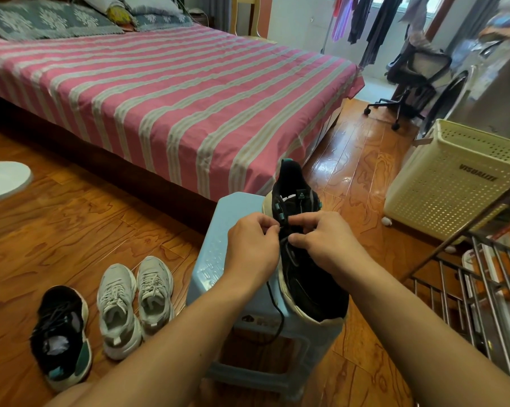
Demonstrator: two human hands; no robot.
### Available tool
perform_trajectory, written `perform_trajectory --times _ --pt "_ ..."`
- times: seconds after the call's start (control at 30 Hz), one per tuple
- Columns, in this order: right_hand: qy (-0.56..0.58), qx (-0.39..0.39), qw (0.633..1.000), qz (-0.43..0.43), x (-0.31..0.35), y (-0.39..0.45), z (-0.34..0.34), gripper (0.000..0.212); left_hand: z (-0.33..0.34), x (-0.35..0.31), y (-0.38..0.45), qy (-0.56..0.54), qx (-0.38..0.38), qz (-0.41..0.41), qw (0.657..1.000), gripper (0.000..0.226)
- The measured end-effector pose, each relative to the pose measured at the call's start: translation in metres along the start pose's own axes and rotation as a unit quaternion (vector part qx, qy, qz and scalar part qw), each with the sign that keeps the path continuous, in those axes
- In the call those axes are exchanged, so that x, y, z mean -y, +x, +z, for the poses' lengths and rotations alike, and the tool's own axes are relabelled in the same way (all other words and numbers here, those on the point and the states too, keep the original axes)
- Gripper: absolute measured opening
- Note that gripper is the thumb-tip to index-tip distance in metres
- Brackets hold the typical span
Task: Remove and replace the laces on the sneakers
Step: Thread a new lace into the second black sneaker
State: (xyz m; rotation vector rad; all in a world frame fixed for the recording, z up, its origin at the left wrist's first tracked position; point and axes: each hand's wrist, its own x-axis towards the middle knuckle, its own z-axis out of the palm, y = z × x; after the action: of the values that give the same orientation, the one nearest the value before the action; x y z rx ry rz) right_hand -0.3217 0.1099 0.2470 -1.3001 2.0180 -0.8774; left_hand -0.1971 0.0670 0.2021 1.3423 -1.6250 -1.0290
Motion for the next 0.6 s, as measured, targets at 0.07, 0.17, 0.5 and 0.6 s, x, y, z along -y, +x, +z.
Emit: perform_trajectory --times 0.07,0.17,0.5,0.6 --pt "0.003 0.001 1.0 0.005 0.0004 0.0002 -0.0006 0.037 0.0004 -0.0001 0.0001 -0.007 -0.004 0.002 1.0 0.007" --pt "0.019 -0.007 1.0 0.024 -0.0003 0.0016 -0.0011 0.031 0.0014 -0.0011 -0.0013 -0.011 -0.008 0.011 1.0 0.007" --pt "0.081 0.016 0.996 0.032 -0.0002 0.0003 -0.008 0.024 0.0035 -0.0058 -0.0006 0.064 0.0 0.104 0.993 0.008" --pt "0.054 0.029 0.998 0.017 -0.001 0.0006 -0.0058 0.024 0.0076 -0.007 -0.0039 0.066 -0.015 0.076 0.995 0.008"
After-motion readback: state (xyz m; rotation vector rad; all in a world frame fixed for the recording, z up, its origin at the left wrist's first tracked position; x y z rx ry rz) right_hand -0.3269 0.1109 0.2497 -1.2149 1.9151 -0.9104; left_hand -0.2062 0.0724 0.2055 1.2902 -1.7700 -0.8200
